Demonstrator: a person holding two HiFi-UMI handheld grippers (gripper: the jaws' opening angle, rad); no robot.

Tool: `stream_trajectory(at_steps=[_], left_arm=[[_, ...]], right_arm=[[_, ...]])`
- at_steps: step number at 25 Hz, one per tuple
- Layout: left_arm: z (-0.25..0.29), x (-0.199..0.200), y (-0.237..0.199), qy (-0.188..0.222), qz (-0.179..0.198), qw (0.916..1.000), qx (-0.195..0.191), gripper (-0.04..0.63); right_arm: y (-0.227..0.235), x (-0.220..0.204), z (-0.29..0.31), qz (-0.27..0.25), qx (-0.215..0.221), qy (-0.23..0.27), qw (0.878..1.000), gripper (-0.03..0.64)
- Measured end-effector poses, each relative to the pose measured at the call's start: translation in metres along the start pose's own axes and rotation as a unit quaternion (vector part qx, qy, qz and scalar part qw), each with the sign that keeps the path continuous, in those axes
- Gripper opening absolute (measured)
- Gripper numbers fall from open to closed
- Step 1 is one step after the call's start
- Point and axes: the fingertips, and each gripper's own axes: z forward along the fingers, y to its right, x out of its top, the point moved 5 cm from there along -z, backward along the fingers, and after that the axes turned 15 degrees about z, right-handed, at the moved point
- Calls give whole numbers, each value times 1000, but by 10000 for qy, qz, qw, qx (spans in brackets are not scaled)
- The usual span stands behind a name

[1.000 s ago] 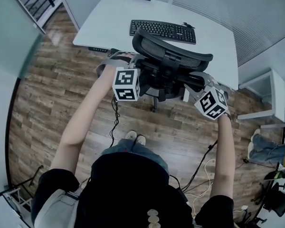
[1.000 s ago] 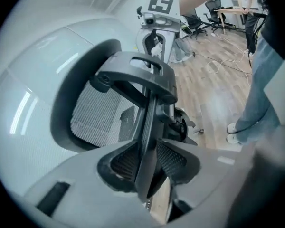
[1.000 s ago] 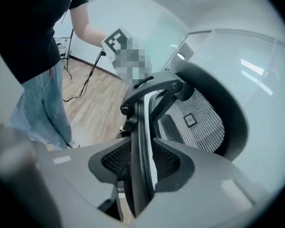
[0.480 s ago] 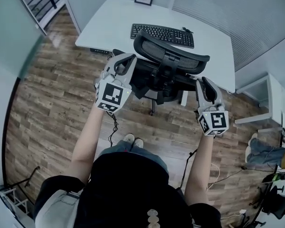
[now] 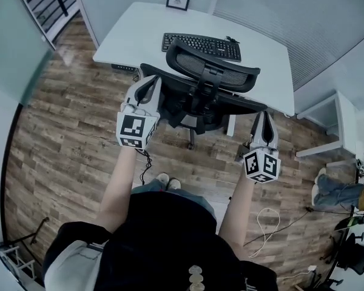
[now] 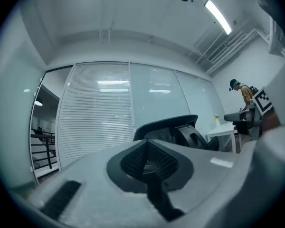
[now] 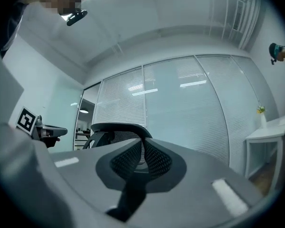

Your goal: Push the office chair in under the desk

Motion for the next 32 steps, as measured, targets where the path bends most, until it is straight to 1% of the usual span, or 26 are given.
stream_trajectory(at_steps=[2, 4, 6, 10, 17, 22, 32], left_arm=[[-3, -2, -1, -47, -50, 10000, 62, 8], [-4, -3, 0, -49, -60, 9999, 66, 8], [-4, -3, 3, -52, 29, 10000, 34, 8], [-5, -1, 7, -53, 95, 9999, -14, 8], [-5, -4, 8, -94, 94, 9999, -72, 8], [-7, 0, 7, -119, 297, 9995, -47, 8], [-6, -3, 7, -212, 356, 9991, -31, 8]], right_arm=[[3, -2, -6, 19, -97, 32, 9999, -5], [9, -3, -11, 69, -249, 85, 9996, -6], [13, -4, -15, 90, -375, 111, 9992, -6], [14, -8, -18, 47, -448, 38, 9990, -5], [9, -13, -18, 28, -396, -49, 9992, 0], [5, -12, -16, 12, -341, -53, 9994, 0], [-1, -14, -10, 12, -181, -102, 9998, 2]])
